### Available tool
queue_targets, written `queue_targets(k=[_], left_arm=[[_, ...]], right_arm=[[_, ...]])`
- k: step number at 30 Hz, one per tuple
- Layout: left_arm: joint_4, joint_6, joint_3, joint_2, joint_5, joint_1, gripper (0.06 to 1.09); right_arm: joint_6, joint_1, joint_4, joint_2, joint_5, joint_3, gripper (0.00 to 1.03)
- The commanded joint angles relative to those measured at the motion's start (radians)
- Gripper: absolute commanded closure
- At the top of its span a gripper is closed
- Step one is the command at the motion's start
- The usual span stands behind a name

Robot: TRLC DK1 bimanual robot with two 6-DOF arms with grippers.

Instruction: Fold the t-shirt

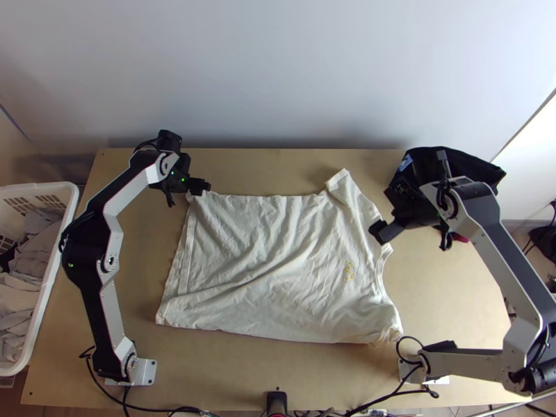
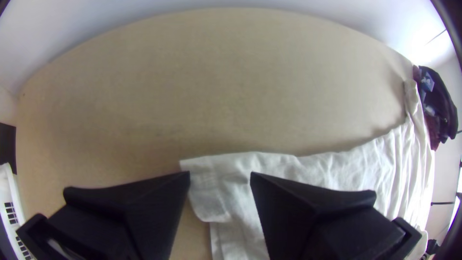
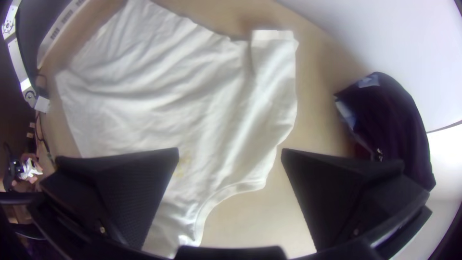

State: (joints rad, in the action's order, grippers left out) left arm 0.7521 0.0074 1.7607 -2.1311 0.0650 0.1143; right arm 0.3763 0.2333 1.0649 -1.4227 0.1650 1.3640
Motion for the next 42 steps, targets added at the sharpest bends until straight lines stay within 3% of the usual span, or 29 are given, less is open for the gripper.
queue_targets(k=[1,13,15,18,22,23,29,42], left_arm=[[0.021,-0.001,0.026,-0.030,-0.025,0.007,0.45],[0.039,-0.004,0.036,-0.029,-0.073,0.008,0.47],[0.039,-0.009,0.037,-0.036,-0.073,0.012,0.60],[0.039,-0.017,0.039,-0.041,-0.073,0.021,0.71],[0.039,-0.023,0.048,-0.047,-0.073,0.024,1.02],[0.038,-0.024,0.049,-0.047,-0.073,0.024,1.05],[0.044,-0.024,0.049,-0.038,-0.073,0.022,1.05],[0.059,-0.021,0.043,0.007,-0.071,0.031,1.05]], right_arm=[[-0.016,-0.005,-0.036,-0.068,-0.001,0.057,0.04],[-0.014,-0.009,-0.045,-0.097,-0.002,0.067,0.04],[-0.014,-0.012,-0.054,-0.108,-0.002,0.072,0.04],[-0.016,-0.012,-0.066,-0.127,-0.002,0.090,0.04],[-0.019,-0.015,-0.088,-0.166,-0.002,0.124,0.04],[-0.020,-0.020,-0.100,-0.180,-0.002,0.132,0.04],[-0.066,-0.054,-0.168,-0.366,-0.015,0.221,0.04],[-0.093,-0.038,-0.164,-0.820,-0.019,0.705,0.05]])
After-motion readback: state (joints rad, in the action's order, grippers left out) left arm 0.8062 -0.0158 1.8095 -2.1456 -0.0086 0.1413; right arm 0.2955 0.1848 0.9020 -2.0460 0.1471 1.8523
